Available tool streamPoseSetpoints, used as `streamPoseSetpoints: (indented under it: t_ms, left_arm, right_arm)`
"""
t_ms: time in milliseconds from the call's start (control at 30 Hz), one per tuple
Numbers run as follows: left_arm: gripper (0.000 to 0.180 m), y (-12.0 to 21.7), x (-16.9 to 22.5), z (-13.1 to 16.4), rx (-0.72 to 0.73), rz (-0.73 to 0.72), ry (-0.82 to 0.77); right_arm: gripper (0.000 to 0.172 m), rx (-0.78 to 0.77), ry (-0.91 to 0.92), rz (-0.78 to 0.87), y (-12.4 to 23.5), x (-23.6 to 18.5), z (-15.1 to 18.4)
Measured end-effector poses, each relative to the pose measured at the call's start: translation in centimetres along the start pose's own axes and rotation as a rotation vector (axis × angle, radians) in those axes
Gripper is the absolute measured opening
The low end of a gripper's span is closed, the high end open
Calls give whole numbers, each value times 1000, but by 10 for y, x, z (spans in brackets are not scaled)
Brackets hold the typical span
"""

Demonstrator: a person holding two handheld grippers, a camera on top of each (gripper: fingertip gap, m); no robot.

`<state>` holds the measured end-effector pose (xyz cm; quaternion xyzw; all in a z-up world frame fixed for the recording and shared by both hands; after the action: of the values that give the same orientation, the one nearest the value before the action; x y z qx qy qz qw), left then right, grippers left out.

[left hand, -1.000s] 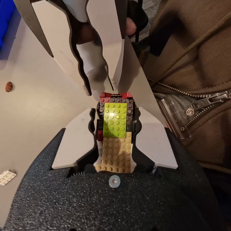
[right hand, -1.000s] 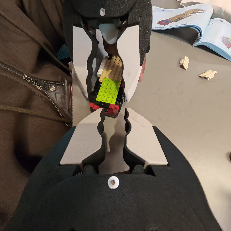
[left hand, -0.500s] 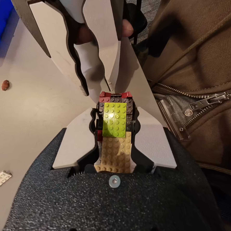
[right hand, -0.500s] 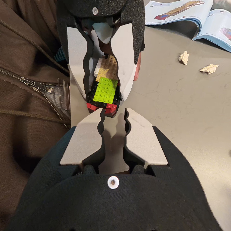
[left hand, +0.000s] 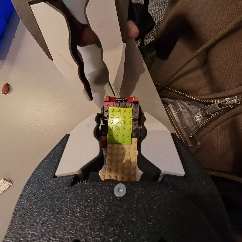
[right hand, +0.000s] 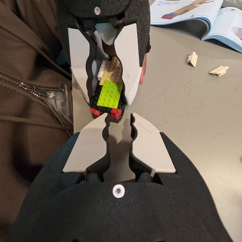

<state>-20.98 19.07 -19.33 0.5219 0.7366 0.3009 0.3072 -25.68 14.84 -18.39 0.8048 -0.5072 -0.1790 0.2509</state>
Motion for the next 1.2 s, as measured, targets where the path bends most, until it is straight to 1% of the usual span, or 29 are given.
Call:
streamPoseSetpoints:
  t_ms: [200,467,533,667,1200]
  left_arm:
    - [59,0,0,0,1,0,1]
    - [59,0,0,0,2,0,5]
    - [59,0,0,0,2,1,9]
    - [59,0,-1,0,1,-1,10]
    - [59,-1,1,0,-4,5,5]
  right_arm:
    - [30,5,28,3,1,-3,0]
    - [27,58,211,62,5,-17,-4]
    - [24,53,267,78,3,-20,-4]
    - [22,18,341,123,-4,-21,-2]
    - [23,2,380,122,-7,-22,-1]
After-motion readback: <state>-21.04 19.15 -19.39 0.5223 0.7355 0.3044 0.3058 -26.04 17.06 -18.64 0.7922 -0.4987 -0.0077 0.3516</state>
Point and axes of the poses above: each gripper's, where its closed fingertips meet, y back along the fingers, z out of its underside, x = y × z across the jaws, the point moved 3 cm from there along y, back along the fingers, and after that the axes turned 2 degrees about -z, right-handed, at the moved point
